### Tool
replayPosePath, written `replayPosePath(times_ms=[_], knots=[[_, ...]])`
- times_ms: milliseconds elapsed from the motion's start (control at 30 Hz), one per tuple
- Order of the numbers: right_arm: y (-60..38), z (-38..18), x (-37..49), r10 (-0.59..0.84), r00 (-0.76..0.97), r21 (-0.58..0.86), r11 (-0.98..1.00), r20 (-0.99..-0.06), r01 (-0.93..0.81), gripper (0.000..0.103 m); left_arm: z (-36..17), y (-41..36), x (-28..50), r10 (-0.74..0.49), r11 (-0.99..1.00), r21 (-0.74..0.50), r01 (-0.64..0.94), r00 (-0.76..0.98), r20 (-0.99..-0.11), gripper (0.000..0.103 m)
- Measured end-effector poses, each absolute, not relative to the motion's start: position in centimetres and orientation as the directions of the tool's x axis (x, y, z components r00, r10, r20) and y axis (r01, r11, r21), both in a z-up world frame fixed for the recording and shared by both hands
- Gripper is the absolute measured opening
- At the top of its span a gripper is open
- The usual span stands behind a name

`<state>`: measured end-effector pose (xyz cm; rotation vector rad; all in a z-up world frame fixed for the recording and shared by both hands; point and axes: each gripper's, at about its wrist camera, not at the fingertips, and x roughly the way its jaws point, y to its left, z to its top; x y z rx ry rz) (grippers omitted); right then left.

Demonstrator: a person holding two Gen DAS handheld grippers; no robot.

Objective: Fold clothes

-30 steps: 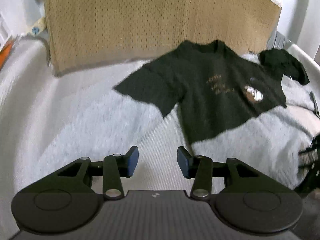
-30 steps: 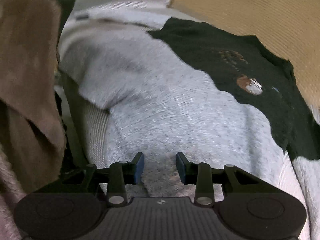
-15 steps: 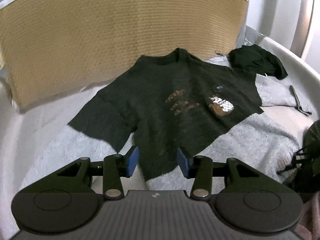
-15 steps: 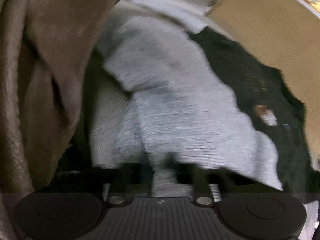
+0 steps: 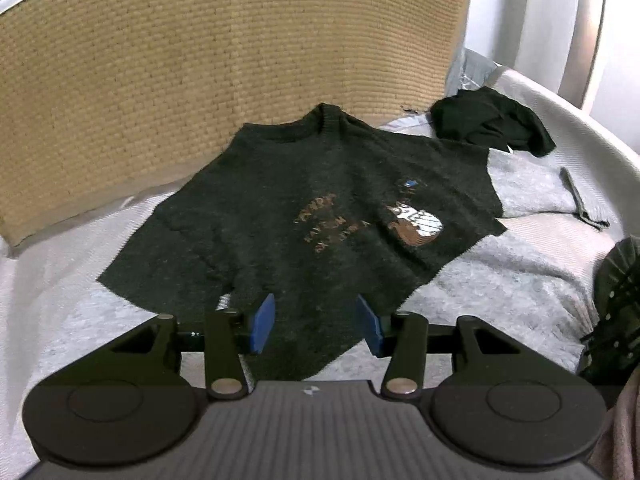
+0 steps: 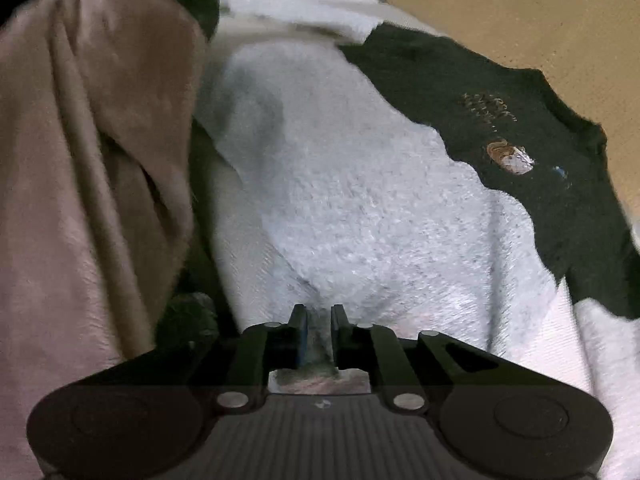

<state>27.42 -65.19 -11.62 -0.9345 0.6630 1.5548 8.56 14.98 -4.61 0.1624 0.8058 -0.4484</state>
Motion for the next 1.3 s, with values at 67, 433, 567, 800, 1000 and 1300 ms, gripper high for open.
replayPosePath(times_ms=[67, 433, 567, 800, 1000, 1300], knots=[[-65.9, -10.6, 29.3, 0.575, -0.003, -0.054, -0.083, -0.818, -0.995, 0.04, -5.0, 14.4, 8.5, -0.329, 0.887, -0.024, 0.461, 0.596, -0.733, 0.053], [-67.4, -14.0, 39.2, 0.469, 0.092, 0.14, 0.438, -0.879, -0.888, 0.042, -6.1, 11.4, 9.6, -0.372, 0.863, -0.042, 0.503, 0.578, -0.726, 0.053], [-67.2, -14.4, 39.4, 0.505, 0.03, 0.222, 0.43, -0.862, -0.875, 0.012, -6.2, 10.0, 10.1, -0.387, 0.855, -0.044, 0.517, 0.579, -0.717, 0.054], [-69.9, -12.0, 40.2, 0.534, 0.173, 0.157, 0.516, -0.828, -0.842, 0.004, -6.1, 9.3, 10.2, -0.407, 0.844, -0.048, 0.535, 0.579, -0.707, 0.054], [-71.3, -11.2, 42.0, 0.543, 0.216, 0.175, 0.579, -0.812, -0.796, 0.005, -6.6, 10.1, 10.7, -0.386, 0.854, -0.04, 0.518, 0.581, -0.716, 0.054], [-71.3, -9.4, 40.5, 0.559, 0.261, 0.127, 0.56, -0.787, -0.819, 0.021, -7.2, 9.5, 10.6, -0.358, 0.838, -0.003, 0.545, 0.546, -0.757, 0.056]])
